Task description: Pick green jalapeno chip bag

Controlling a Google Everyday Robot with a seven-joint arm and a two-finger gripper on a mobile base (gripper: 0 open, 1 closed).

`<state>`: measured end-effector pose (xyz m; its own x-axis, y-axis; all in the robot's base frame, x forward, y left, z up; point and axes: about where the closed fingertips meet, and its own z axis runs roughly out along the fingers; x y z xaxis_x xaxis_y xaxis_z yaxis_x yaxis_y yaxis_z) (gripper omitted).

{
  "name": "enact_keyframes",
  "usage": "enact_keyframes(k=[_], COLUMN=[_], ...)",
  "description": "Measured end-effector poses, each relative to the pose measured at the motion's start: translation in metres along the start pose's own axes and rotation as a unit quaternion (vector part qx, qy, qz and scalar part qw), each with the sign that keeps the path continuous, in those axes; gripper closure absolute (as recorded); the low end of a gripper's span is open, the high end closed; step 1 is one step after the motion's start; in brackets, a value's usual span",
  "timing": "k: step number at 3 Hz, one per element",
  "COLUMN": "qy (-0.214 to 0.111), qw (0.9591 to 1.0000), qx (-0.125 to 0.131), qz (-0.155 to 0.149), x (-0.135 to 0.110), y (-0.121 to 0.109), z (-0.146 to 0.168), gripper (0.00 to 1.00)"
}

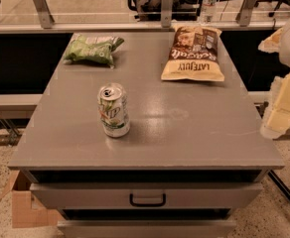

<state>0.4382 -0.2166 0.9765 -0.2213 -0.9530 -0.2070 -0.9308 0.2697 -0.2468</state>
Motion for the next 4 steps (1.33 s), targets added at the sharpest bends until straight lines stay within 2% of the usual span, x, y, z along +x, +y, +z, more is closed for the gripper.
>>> enact_keyframes(k=[1, 2, 3, 4], qy=[0.000, -0.096, -0.198, -0.280], qw=[1.0000, 0.9953, 0.9791, 0.9575], qx=[0.000, 0.007, -0.003, -0.010], qz=[0.000, 0.016, 0.045, 0.069], x=[0.000, -0.024, -0.053, -0.092], y=[0.000, -0.039, -0.080, -0.116], z=[0.000, 0.017, 0.036, 0.048], gripper=[0.00, 0.00, 0.00, 0.00])
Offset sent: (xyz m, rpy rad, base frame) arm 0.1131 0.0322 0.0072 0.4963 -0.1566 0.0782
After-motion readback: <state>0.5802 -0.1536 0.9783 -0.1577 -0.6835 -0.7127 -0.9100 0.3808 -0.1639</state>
